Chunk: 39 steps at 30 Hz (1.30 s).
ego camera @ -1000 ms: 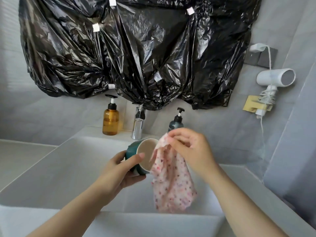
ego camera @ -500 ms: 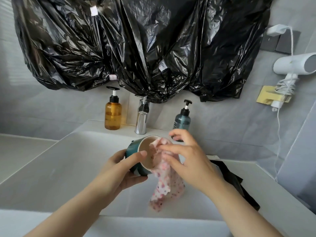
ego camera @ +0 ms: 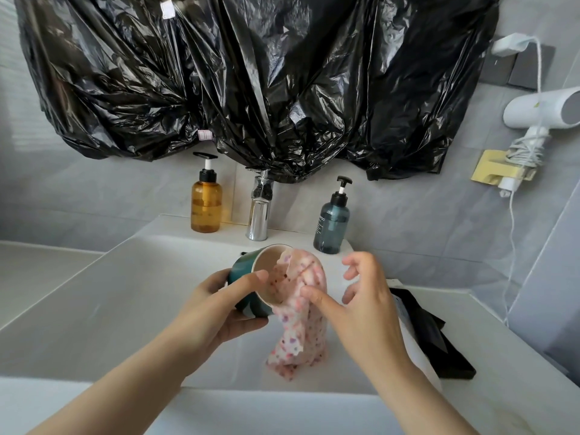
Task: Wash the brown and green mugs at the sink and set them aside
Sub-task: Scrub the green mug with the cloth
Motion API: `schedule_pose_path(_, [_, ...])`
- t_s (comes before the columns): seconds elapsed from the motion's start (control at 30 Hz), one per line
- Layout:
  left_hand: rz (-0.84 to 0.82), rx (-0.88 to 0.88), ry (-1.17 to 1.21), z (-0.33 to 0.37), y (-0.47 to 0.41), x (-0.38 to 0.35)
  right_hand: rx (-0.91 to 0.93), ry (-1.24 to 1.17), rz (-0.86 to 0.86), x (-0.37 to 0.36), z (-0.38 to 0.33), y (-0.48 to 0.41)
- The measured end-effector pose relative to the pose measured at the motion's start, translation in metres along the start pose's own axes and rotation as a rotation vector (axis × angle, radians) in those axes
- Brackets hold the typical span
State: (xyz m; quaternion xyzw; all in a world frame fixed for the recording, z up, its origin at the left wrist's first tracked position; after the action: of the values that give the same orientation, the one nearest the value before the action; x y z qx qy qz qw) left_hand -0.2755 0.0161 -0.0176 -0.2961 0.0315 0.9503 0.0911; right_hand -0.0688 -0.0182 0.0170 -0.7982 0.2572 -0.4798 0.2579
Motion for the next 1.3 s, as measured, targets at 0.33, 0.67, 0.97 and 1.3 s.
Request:
schedule_pose_path(0.33, [0.040,0.004,0.061,0.004,0.001,0.000,0.071,-0.290,-0.439,-0.012,0.010,0.010])
schedule_pose_path(0.67, [0.054,0.032,0.044,0.003,0.003,0.000,-0.176,-0.448,-0.501,-0.016,0.029,-0.002])
schedule_pose_path(0.97, [0.130,0.005,0.036,0.002,-0.002,0.006,-0.197,-1.195,-0.451,0.045,0.003,-0.016])
schedule_pose_path(1.3, [0.024,0.025,0.021,0.000,0.001,0.001,0.043,-0.785,-0.334,0.034,-0.019,-0.014])
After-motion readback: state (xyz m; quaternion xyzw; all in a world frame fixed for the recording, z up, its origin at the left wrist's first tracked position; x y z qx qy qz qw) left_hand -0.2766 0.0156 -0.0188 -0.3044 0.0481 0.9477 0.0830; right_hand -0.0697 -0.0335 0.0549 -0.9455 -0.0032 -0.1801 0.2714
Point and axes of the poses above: each hand's wrist, its own y-axis away from the middle knuckle, its own x-axis out of the back of the hand, z = x × y, the point moved 5 cm from there along -y, towards the middle knuckle, and after that the axes turned 15 degrees about y, right-handed, at the moved point
